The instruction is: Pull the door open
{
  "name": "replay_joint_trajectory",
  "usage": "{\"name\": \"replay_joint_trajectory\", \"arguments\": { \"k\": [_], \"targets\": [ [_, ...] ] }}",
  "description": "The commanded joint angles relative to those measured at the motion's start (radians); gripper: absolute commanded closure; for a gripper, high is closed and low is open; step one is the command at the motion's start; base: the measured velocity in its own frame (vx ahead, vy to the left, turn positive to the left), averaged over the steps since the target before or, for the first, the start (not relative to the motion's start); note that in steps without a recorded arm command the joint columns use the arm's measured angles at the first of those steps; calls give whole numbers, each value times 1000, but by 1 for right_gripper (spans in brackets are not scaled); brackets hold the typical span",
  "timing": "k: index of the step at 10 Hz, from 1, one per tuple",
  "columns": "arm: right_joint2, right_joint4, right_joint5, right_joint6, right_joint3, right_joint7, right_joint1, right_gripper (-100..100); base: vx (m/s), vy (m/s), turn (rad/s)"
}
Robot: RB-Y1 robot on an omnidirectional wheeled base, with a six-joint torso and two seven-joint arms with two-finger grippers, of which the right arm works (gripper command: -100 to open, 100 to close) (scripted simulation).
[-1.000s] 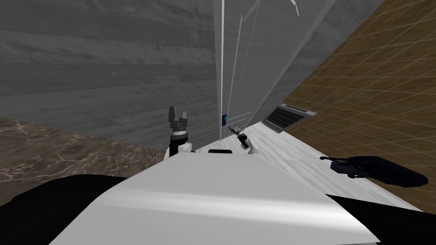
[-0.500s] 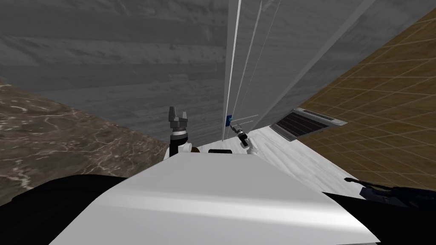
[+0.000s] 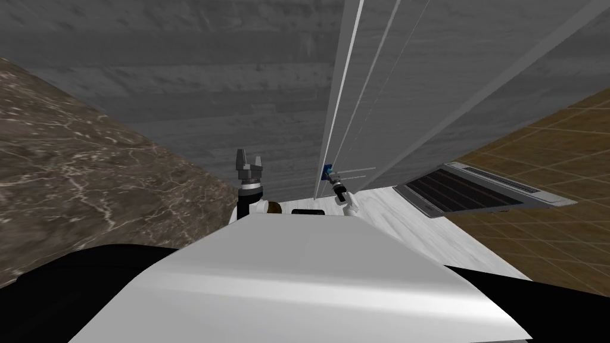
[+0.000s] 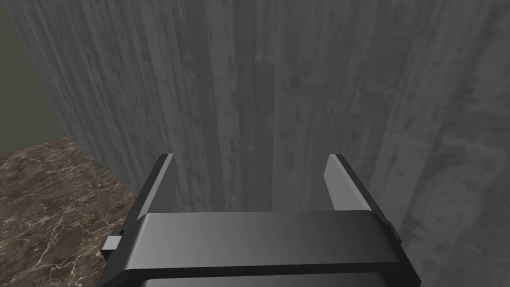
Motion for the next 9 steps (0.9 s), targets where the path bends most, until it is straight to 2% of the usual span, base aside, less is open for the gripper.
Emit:
{"name": "replay_joint_trajectory", "arguments": {
  "k": [1,2,3,4,9],
  "targets": [
    [27,29,-10,16,-38,36,-24,-100,92,-49,250],
    [40,36,-13,25,-52,50,-32,-100,108,-66,261],
    [31,34,-11,16,-43,41,-28,-100,51,-34,47],
    [31,34,-11,16,-43,41,-28,100,-6,4,-44],
    [31,34,-11,16,-43,41,-28,100,-7,4,-4]
  ]
}}
